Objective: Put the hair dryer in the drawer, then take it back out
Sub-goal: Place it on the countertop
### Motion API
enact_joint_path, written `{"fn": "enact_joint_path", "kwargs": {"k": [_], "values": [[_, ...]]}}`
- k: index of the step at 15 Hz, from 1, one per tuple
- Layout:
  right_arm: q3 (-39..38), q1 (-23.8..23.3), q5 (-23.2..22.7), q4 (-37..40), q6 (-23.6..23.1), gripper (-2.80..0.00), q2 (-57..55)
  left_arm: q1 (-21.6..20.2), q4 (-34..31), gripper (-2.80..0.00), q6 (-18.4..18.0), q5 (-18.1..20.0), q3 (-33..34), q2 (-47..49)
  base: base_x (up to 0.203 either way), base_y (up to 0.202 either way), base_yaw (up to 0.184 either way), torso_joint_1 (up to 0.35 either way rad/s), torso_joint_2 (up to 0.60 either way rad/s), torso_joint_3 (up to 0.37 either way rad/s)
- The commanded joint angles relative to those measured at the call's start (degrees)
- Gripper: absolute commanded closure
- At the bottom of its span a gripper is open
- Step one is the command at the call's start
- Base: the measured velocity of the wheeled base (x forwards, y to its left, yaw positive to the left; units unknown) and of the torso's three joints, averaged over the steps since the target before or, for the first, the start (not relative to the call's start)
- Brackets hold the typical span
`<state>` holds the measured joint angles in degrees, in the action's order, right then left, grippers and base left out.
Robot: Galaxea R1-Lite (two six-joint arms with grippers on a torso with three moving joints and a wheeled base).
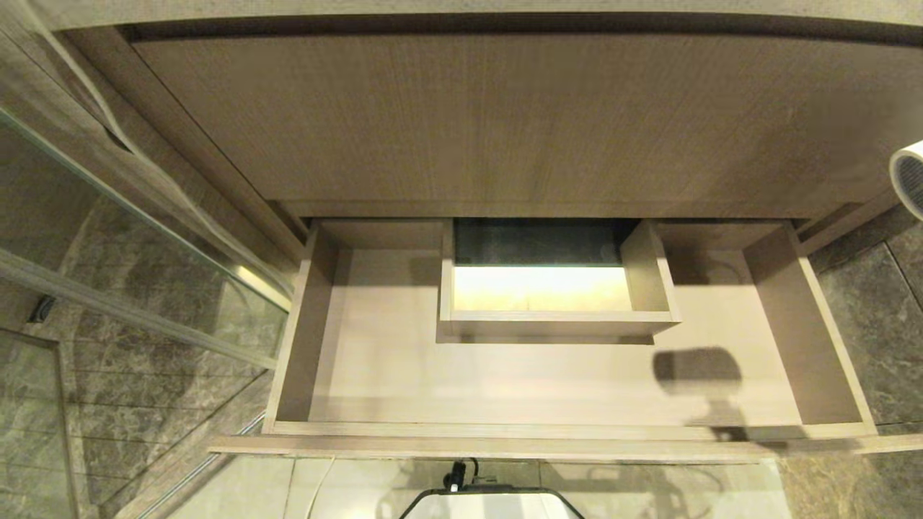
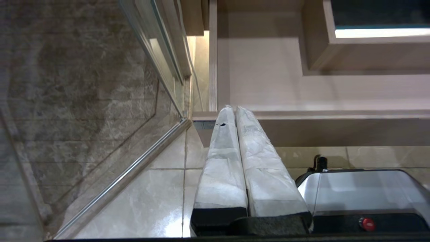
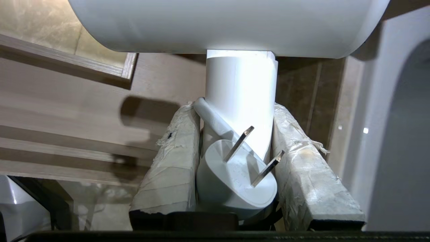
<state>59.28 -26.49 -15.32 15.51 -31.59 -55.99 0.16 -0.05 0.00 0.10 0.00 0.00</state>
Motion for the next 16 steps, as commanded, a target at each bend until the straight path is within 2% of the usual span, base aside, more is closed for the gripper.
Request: {"fn": "enact_joint_path", "kwargs": {"k": [1,5,16], "values": [[-0.19,0.04,-0.15,0.05,-0.2,0.0,0.01,0.02,0.05,0.0,0.0,-0.01,0.05,0.0,0.0,0.0,0.0,0.401,-0.49,-0.223],[-0.57,0.04,-0.17,0.05,-0.15,0.0,0.36,0.02,0.05,0.0,0.0,-0.01,0.0,0.0,0.0,0.0,0.0,0.384,-0.49,-0.244],[-0.84,0.04,-0.15,0.14,-0.14,0.0,0.62,0.02,0.05,0.0,0.0,-0.01,0.04,0.0,0.0,0.0,0.0,0.288,-0.55,-0.266]]}}
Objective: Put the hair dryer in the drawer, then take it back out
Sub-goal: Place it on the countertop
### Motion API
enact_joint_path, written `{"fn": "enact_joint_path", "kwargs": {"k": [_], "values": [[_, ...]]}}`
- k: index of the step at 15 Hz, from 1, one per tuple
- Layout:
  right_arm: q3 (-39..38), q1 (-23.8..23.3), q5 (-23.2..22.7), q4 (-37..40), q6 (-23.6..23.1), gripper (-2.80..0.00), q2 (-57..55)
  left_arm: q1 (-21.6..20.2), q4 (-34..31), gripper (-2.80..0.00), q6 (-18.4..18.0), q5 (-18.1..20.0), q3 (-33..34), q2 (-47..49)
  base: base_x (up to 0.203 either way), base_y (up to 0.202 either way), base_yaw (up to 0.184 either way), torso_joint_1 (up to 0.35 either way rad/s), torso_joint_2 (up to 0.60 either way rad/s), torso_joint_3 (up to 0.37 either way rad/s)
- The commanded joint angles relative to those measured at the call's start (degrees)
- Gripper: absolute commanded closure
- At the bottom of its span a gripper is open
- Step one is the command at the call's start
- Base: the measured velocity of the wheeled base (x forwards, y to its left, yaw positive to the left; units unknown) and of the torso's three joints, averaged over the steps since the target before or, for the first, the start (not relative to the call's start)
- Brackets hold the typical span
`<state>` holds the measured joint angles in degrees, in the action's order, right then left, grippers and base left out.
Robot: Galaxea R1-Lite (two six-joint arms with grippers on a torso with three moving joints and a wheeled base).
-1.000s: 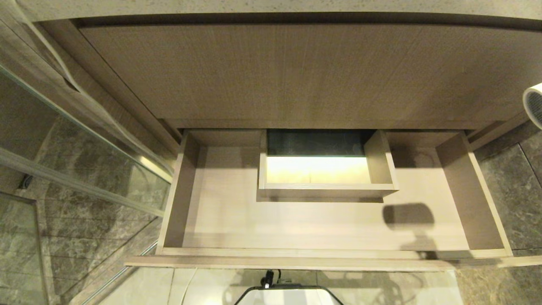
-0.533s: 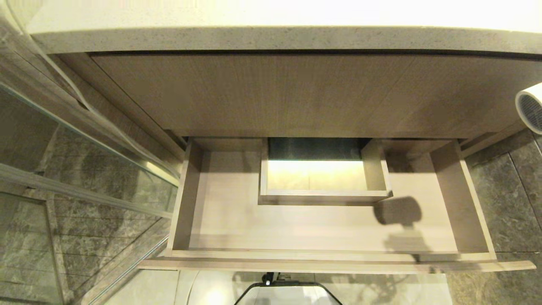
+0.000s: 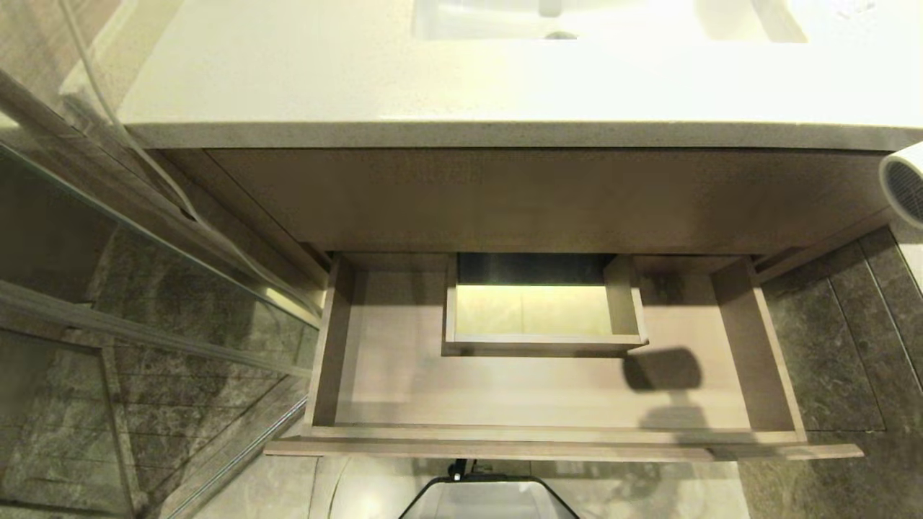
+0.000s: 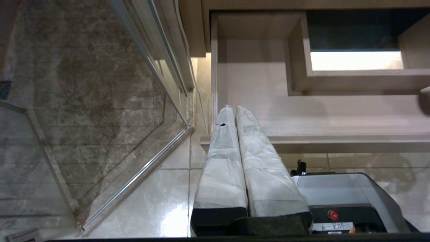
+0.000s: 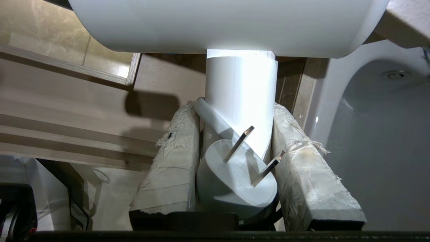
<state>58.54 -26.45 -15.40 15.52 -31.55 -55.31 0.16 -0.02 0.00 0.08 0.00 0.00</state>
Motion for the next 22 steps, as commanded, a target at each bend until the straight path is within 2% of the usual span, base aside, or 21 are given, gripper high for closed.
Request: {"fn": "enact_joint_path", "kwargs": {"k": [1,8,14,22], "values": [[-0.18,0.0,-0.07,0.04,-0.26,0.0,-0.06,0.02,0.02,0.0,0.0,0.01,0.07,0.0,0.0,0.0,0.0,0.311,-0.62,-0.29],[-0.36,0.0,-0.16,0.04,-0.27,0.0,0.2,0.02,0.02,0.0,0.0,0.01,0.0,0.0,0.0,0.0,0.0,0.229,-0.44,-0.216],[-1.76,0.0,-0.16,-1.37,-0.36,0.0,1.08,0.02,0.02,0.0,0.0,0.01,0.09,0.0,0.0,0.0,0.0,0.013,-0.03,-0.012],[-1.47,0.0,-0.16,-2.77,-0.44,0.0,0.18,0.02,0.02,0.0,0.0,0.01,0.09,0.0,0.0,0.0,0.0,0.234,-0.02,0.206]]}}
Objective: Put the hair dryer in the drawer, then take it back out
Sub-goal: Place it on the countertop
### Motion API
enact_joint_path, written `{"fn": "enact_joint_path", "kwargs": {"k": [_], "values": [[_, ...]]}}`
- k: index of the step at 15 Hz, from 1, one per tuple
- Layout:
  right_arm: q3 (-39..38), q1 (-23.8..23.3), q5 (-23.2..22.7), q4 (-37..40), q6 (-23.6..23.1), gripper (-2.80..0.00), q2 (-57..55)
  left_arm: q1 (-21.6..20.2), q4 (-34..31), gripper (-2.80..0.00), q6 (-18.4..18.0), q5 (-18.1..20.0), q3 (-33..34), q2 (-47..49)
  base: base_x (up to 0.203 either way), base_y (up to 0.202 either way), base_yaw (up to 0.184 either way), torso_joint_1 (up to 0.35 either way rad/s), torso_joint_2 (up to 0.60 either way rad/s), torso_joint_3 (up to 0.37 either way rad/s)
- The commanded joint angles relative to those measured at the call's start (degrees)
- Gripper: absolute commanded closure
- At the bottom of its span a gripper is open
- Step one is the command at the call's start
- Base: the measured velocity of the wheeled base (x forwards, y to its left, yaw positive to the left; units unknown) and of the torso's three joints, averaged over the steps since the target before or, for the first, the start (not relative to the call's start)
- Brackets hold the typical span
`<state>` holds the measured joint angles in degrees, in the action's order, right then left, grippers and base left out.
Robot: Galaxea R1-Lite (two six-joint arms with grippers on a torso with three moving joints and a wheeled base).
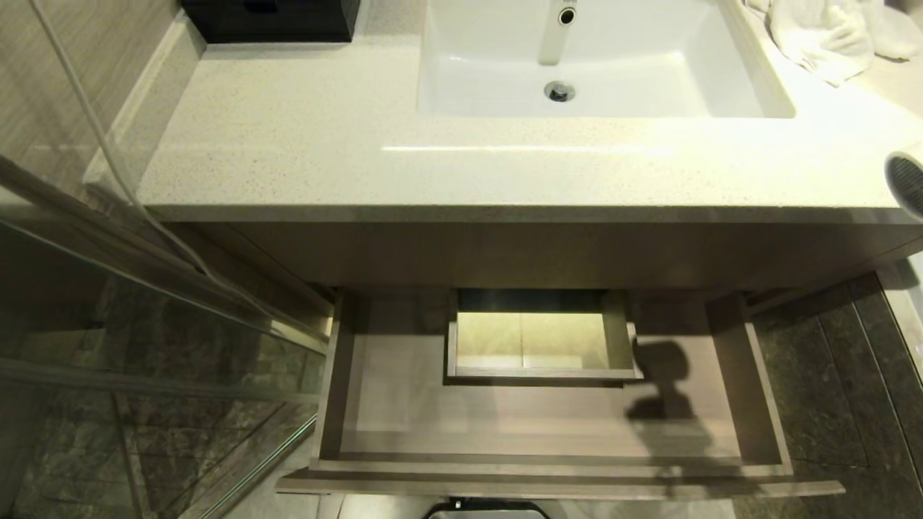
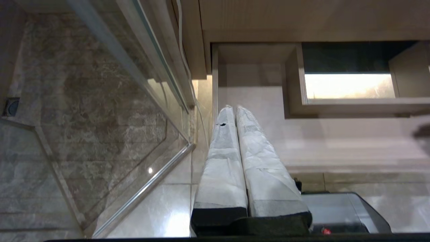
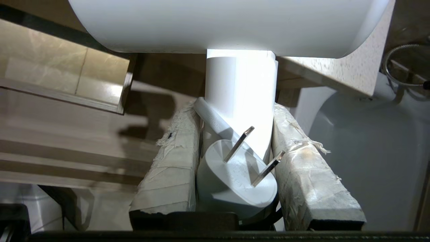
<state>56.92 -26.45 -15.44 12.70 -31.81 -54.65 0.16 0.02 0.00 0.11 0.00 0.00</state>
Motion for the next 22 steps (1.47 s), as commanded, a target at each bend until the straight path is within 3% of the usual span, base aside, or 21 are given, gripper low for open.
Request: {"fn": "enact_joint_path", "kwargs": {"k": [1,9,15,17,20,22], "values": [[0.44,0.0,-0.12,0.03,-0.19,0.0,-0.97,0.02,-0.02,0.0,0.0,-0.03,0.09,0.0,0.0,0.0,0.0,0.291,-0.07,0.227],[6.73,-0.23,-0.12,-2.06,-0.03,0.0,-8.0,0.02,-0.02,0.0,0.0,-0.03,0.07,0.0,0.0,0.0,0.0,0.329,-0.13,0.196],[16.07,-5.53,-3.2,-0.79,-2.39,0.0,-18.55,0.02,-0.02,0.0,0.0,-0.03,0.0,0.0,0.0,0.0,0.0,0.307,-0.18,0.117],[20.21,-6.45,-5.82,0.11,-2.63,0.0,-22.83,0.02,-0.02,0.0,0.0,-0.03,0.07,0.0,0.0,0.0,0.0,0.064,-0.05,0.023],[24.5,-7.36,-15.27,2.47,-3.26,0.0,-28.13,0.02,-0.02,0.0,0.0,-0.03,0.0,0.0,0.0,0.0,0.0,0.0,0.0,0.0],[26.51,-8.52,-20.71,7.8,-8.12,0.0,-30.46,-0.02,-0.02,0.0,0.0,-0.03,0.03,0.0,0.0,0.0,0.0,0.0,0.0,0.0]]}}
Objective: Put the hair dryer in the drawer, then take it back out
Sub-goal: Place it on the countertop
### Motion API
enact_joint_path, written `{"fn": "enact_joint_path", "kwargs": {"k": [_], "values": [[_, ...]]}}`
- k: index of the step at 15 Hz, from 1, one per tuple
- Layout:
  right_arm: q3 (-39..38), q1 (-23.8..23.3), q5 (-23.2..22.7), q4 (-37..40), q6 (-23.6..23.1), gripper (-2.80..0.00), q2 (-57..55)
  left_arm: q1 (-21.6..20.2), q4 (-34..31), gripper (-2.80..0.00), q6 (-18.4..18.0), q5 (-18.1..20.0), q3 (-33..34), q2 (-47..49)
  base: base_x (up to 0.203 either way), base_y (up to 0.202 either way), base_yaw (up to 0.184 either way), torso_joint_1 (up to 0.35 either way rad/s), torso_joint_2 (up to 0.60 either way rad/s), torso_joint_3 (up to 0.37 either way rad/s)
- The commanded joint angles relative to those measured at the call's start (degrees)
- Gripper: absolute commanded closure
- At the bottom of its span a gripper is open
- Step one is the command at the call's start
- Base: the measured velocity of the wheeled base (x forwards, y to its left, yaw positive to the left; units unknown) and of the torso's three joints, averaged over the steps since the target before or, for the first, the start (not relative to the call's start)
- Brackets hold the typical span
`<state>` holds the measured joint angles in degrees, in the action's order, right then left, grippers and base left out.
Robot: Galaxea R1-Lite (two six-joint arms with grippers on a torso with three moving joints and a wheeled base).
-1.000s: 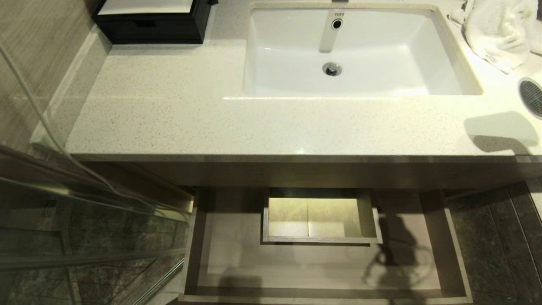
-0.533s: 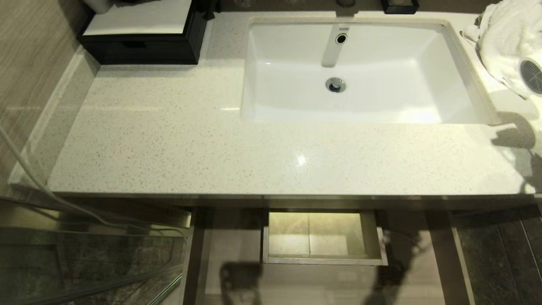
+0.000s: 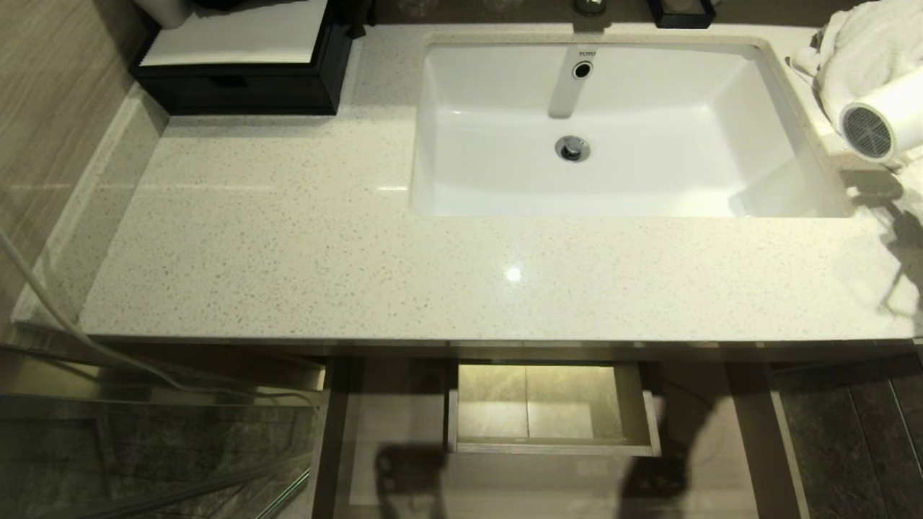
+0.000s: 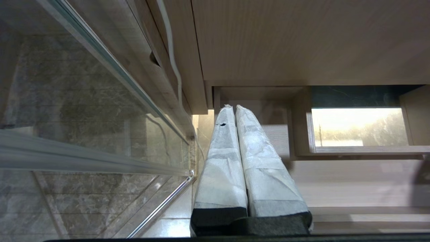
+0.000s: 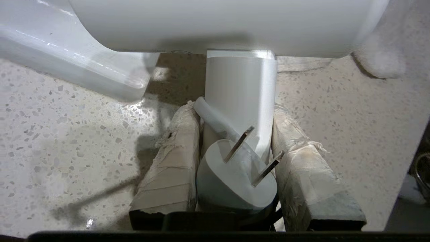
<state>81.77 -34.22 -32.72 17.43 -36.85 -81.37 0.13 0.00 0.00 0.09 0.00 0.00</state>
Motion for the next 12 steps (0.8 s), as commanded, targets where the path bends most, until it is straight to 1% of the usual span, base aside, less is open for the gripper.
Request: {"fn": "enact_joint_path", "kwargs": {"k": [1,2,3,4,5,10,11,12], "values": [[2.22,-1.2,-5.18,5.23,-5.23,0.0,-4.49,0.04,0.0,0.0,0.0,0.0,0.0,0.0,0.0,0.0,0.0,0.0,0.0,0.0],[3.1,-1.52,-7.45,8.86,-9.21,0.0,-5.66,-0.05,0.0,0.0,0.0,0.0,0.0,0.0,0.0,0.0,0.0,0.0,0.0,0.0],[4.27,-1.63,-9.29,11.23,-11.41,0.0,-6.71,-0.05,0.0,0.0,0.0,0.0,0.0,0.0,0.0,0.0,0.0,0.0,0.0,0.0],[4.79,-1.64,-9.98,12.41,-12.41,0.0,-7.77,0.04,0.0,0.0,0.0,0.0,0.0,0.0,0.0,0.0,0.0,0.0,0.0,0.0],[5.11,-1.64,-10.24,13.24,-13.17,0.0,-8.85,0.04,0.0,0.0,0.0,0.0,0.09,0.0,0.0,0.0,0.0,0.0,0.0,0.0],[8.3,-1.47,-10.34,13.41,-14.1,0.0,-12.83,0.04,0.0,0.0,0.0,0.0,0.01,0.0,0.0,0.0,0.0,0.0,0.0,0.0],[8.7,-1.47,-10.26,13.42,-14.13,-1.09,-13.06,-0.05,0.0,0.0,0.0,0.0,0.05,0.0,0.0,0.0,0.0,0.0,0.0,0.0],[8.84,-1.47,-10.25,13.33,-14.13,-2.8,-13.28,0.04,0.0,0.0,0.0,0.0,0.0,0.0,0.0,0.0,0.0,0.0,0.0,0.0]]}}
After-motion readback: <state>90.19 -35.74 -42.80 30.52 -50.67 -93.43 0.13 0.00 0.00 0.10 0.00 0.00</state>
